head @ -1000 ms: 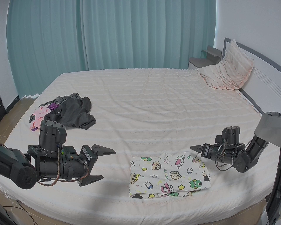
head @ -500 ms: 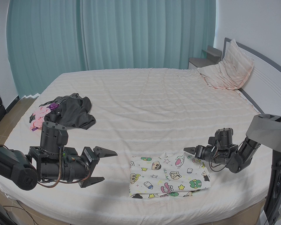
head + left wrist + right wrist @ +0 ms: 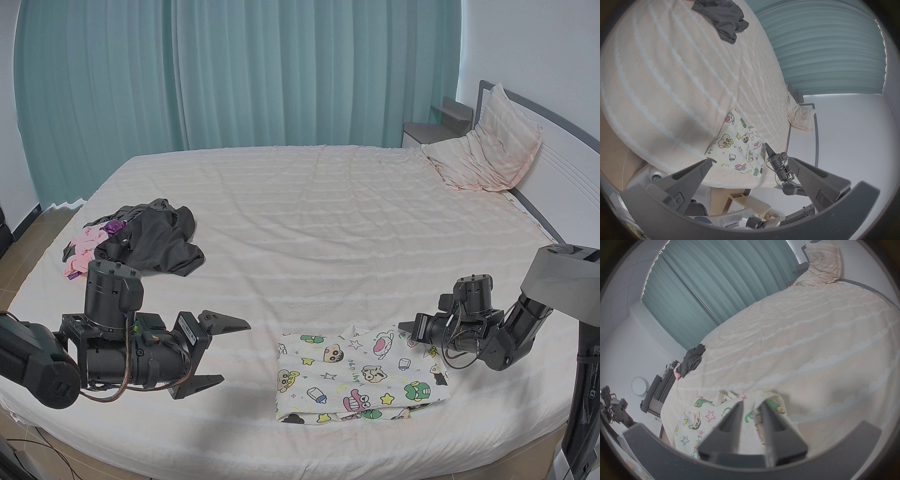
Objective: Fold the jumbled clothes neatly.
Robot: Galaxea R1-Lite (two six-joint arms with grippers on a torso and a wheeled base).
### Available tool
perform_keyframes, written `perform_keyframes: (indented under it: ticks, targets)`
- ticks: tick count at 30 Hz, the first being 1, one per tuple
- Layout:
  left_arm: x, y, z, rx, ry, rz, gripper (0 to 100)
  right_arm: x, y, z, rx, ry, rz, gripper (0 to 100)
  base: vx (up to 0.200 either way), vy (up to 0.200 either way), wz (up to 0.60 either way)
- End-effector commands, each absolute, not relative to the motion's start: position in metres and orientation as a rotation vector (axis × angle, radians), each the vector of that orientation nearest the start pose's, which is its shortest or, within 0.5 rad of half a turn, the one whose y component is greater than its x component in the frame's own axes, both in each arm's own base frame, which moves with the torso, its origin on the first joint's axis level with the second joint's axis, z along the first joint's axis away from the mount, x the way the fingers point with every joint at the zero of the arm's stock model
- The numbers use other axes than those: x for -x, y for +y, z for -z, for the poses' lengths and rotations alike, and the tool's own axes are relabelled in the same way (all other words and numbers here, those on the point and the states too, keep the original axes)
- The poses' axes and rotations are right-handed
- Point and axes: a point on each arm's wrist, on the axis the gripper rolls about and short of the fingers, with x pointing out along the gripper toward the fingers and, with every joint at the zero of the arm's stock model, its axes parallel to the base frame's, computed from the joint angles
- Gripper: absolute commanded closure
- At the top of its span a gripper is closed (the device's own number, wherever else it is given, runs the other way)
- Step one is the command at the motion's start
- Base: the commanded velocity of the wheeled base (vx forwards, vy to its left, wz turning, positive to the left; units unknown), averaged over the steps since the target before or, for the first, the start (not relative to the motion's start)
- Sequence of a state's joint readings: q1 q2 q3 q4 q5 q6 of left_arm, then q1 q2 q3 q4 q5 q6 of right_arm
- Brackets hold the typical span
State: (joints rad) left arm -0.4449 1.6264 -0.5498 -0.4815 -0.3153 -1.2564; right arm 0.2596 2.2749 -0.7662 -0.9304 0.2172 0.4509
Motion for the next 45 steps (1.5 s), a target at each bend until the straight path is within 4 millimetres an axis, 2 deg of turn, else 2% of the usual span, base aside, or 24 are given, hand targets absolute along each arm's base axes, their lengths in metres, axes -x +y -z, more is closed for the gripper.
perform_keyframes:
  ticks: [1, 10, 22, 23, 27, 30, 35, 37, 38, 40, 43, 45]
  targets:
    - [-0.222, -0.114, -0.124, 1.116, 0.983, 0.252, 0, -0.354, 0.091, -0.002, -0.424, 0.676, -0.304, 100, 0.000, 0.000, 0.00]
    - [-0.223, -0.114, -0.123, 1.115, 0.987, 0.252, 0, -0.361, 0.066, -0.006, -0.455, 0.639, -0.244, 100, 0.000, 0.000, 0.00]
    - [-0.225, -0.115, -0.118, 1.108, 1.003, 0.237, 0, -0.360, 0.063, -0.003, -0.461, 0.650, -0.229, 100, 0.000, 0.000, 0.00]
    - [-0.226, -0.116, -0.116, 1.106, 1.008, 0.231, 0, -0.360, 0.062, -0.003, -0.461, 0.650, -0.228, 0, 0.000, 0.000, 0.00]
    - [-0.230, -0.117, -0.108, 1.100, 1.027, 0.208, 0, -0.357, 0.059, -0.003, -0.466, 0.656, -0.218, 0, 0.000, 0.000, 0.00]
    - [-0.242, -0.123, -0.090, 1.064, 1.070, 0.175, 0, -0.345, 0.049, -0.004, -0.472, 0.652, -0.198, 0, 0.000, 0.000, 0.00]
    - [-0.260, -0.136, -0.062, 0.950, 1.057, 0.168, 0, -0.321, 0.049, 0.009, -0.470, 0.711, -0.198, 0, 0.000, 0.000, 0.00]
    - [-0.260, -0.136, -0.062, 0.950, 1.057, 0.168, 0, -0.321, 0.049, 0.009, -0.470, 0.711, -0.198, 0, 0.000, 0.000, 0.00]
    - [-0.269, -0.153, -0.043, 0.904, 1.043, 0.182, 0, -0.306, 0.052, 0.015, -0.480, 0.744, -0.245, 0, 0.000, 0.000, 0.00]
    - [-0.275, -0.166, -0.032, 0.883, 1.025, 0.184, 0, -0.298, 0.054, 0.017, -0.488, 0.771, -0.287, 0, 0.000, 0.000, 0.00]
    - [-0.279, -0.178, -0.021, 0.840, 1.003, 0.183, 0, -0.293, 0.060, 0.019, -0.486, 0.791, -0.319, 0, 0.000, 0.000, 0.00]
    - [-0.283, -0.192, -0.004, 0.721, 0.993, 0.197, 0, -0.292, 0.066, 0.025, -0.479, 0.814, -0.333, 0, 0.000, 0.000, 0.00]
